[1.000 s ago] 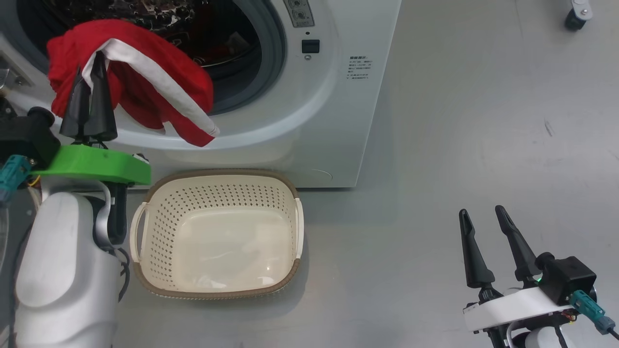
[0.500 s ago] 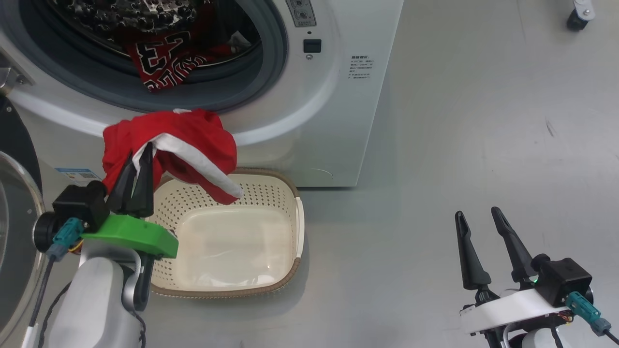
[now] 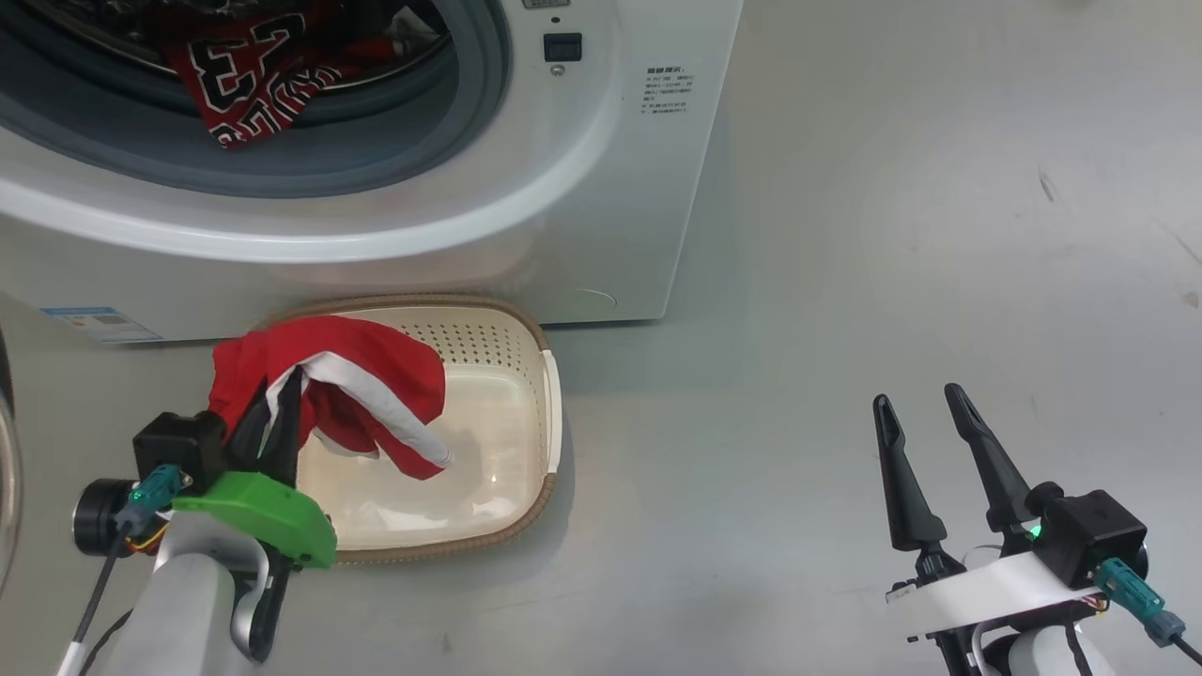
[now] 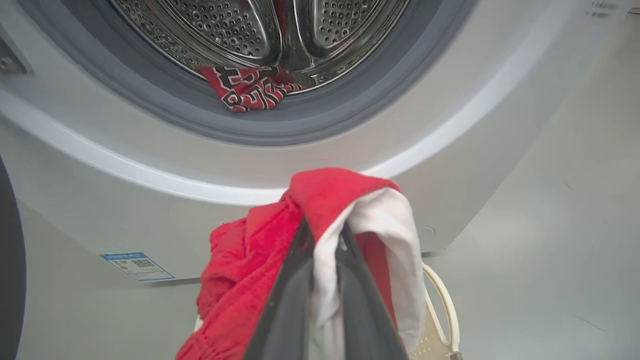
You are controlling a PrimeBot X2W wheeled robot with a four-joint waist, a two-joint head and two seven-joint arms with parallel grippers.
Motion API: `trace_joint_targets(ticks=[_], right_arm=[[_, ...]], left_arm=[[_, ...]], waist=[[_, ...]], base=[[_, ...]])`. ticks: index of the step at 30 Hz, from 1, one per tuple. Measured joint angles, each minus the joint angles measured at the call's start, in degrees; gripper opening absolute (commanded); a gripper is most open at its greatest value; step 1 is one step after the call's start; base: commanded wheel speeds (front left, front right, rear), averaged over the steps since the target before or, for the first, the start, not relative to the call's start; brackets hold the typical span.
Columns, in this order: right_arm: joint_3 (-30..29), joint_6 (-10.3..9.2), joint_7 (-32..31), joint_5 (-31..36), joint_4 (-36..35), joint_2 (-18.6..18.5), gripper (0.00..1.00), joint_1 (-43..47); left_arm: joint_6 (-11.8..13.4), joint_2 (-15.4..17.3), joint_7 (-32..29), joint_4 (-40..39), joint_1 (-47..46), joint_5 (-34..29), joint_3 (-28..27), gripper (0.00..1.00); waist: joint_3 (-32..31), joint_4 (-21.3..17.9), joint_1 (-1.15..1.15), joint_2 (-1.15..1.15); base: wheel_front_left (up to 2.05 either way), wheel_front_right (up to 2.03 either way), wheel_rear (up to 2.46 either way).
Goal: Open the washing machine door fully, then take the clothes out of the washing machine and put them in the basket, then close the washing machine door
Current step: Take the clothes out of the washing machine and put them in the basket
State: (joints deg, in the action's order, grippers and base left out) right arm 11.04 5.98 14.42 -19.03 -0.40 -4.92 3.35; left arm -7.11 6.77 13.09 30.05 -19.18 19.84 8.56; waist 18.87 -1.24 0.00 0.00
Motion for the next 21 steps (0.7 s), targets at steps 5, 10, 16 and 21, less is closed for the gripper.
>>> trace_joint_targets(ticks=[5, 10, 16, 21], right_arm=[[0.02, -0.01, 0.00, 0.03, -0.70, -0.04, 1.00, -0.76], [0.53, -0.01, 0.00, 0.40, -1.08, -0.02, 1.00, -1.68], [0.54, -0.04, 0.00, 0.62, -1.62, 0.07, 1.00, -2.68], [0.38, -0.16, 0.00, 0.62, -2.09, 0.36, 1.00, -3.99]], left_arm=[[-0.01, 0.62, -0.22, 2.96, -0.30, -1.09, 0.53, 0.00], [0.01, 1.48, -0.94, 6.46, -1.48, -1.47, 0.40, 0.00], [0.02, 1.60, -1.98, 9.80, -5.39, -1.23, -0.41, 0.00], [0.34, 3.00, -3.15, 13.14, -7.39, -1.32, -0.76, 0.00]], waist=[[2.36, -1.29, 0.00, 0.00], [4.94, -2.75, 0.00, 0.00], [8.05, -4.81, 0.00, 0.00], [10.60, -6.73, 0.00, 0.00]], base=[[0.00, 0.00, 0.00], [0.00, 0.00, 0.00], [0.00, 0.00, 0.00], [0.00, 0.00, 0.00]])
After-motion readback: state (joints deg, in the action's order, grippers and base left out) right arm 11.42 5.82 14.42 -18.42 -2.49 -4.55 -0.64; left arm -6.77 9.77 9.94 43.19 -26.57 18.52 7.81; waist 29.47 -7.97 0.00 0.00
